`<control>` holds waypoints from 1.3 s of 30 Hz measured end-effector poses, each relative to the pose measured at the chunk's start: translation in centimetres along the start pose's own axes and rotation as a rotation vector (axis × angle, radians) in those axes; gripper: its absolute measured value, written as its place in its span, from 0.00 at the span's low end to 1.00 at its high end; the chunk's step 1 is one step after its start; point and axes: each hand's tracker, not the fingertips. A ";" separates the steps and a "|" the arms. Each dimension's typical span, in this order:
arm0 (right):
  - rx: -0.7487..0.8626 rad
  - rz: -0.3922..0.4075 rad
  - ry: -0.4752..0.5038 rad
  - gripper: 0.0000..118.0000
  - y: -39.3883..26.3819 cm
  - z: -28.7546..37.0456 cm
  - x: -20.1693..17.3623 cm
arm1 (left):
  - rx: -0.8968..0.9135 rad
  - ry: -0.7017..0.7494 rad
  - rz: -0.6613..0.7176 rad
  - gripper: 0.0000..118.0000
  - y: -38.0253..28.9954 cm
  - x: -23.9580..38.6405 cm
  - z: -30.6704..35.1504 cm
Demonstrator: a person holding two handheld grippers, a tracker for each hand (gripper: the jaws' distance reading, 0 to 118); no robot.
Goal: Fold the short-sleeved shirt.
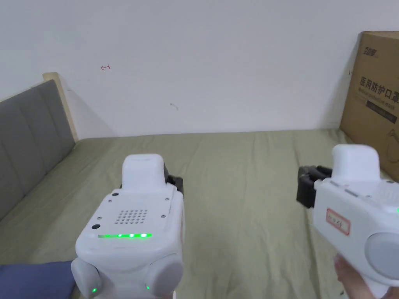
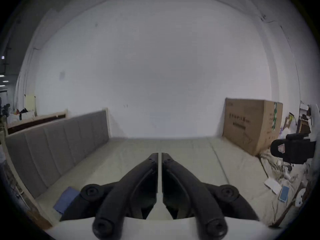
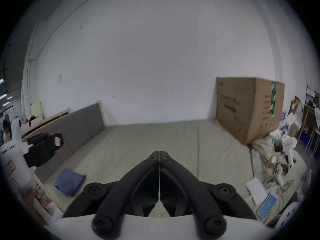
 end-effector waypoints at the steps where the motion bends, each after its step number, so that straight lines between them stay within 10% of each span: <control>1: 0.024 0.004 -0.016 0.01 0.4 0.3 0.2 | 0.016 -0.001 -0.003 0.11 0.4 0.2 0.3; 2: 0.045 0.012 -0.031 0.01 0.8 0.6 0.4 | 0.019 0.000 -0.014 0.20 0.9 0.4 0.6; 5: 0.081 0.013 -0.045 0.29 1.3 1.1 0.8 | 0.036 0.017 -0.068 1.00 1.6 1.0 1.0; 7: 0.098 0.014 -0.073 0.87 1.3 1.3 0.7 | 0.114 0.027 -0.093 1.00 1.8 1.1 2.0; 8: 0.094 0.019 -0.075 1.00 1.3 1.2 0.7 | 0.078 0.007 -0.073 1.00 1.9 1.3 2.2; 39: 0.135 0.088 -0.062 1.00 1.8 1.4 -0.8 | -0.056 0.020 0.035 1.00 2.2 0.0 0.2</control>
